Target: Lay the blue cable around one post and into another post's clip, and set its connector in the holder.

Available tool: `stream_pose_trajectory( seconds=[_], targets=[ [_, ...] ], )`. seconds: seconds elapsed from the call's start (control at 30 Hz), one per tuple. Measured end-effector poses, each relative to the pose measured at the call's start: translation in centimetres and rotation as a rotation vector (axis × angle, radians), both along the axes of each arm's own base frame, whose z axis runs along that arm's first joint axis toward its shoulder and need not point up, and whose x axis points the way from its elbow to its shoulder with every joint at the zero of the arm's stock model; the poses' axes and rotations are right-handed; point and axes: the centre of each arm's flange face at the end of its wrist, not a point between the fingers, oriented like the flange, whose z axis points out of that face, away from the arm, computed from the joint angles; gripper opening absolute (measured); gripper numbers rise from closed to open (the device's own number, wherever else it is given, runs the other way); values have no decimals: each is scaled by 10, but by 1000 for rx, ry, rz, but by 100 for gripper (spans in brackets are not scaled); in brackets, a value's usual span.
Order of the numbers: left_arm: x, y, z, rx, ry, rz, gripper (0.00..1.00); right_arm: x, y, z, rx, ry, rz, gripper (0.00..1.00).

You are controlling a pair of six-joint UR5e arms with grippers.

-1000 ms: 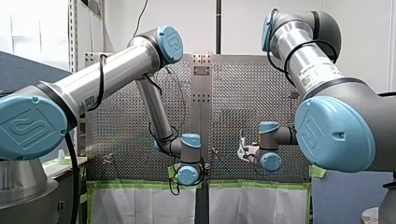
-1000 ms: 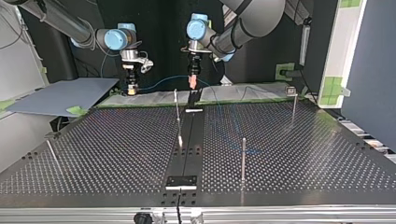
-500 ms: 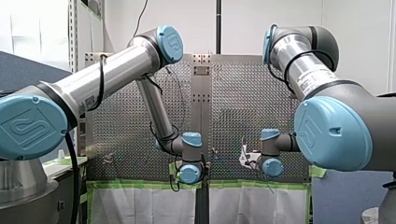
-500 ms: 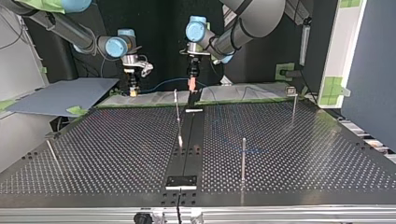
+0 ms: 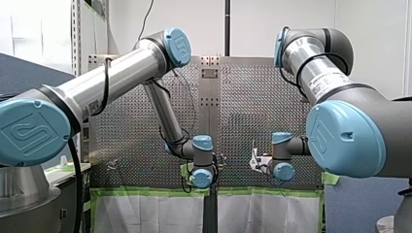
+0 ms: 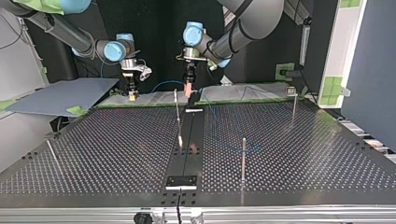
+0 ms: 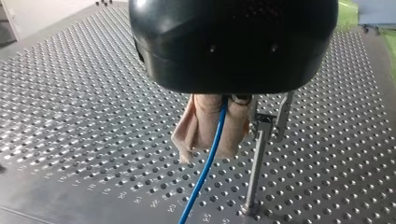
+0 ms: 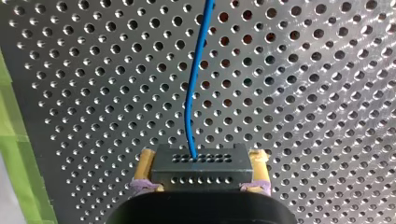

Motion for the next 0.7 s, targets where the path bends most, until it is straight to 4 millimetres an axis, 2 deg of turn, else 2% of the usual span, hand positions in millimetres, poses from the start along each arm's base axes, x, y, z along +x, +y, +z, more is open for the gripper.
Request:
stream_pose_trajectory(
  seconds=[0.13, 0.17, 0.43, 0.7],
  targets=[
    [6, -4, -2, 14, 9, 1, 4, 0, -5, 2, -6, -1, -1, 0],
    [6, -4, -2, 16, 11, 1, 0, 0, -5, 3, -7, 0, -1, 0],
    [18, -6, 3, 14, 8, -6, 0, -1, -7, 2, -3, 5, -2, 0],
    [19, -1, -3, 34, 23, 14, 0, -1, -7, 1, -5, 6, -3, 0]
  ],
)
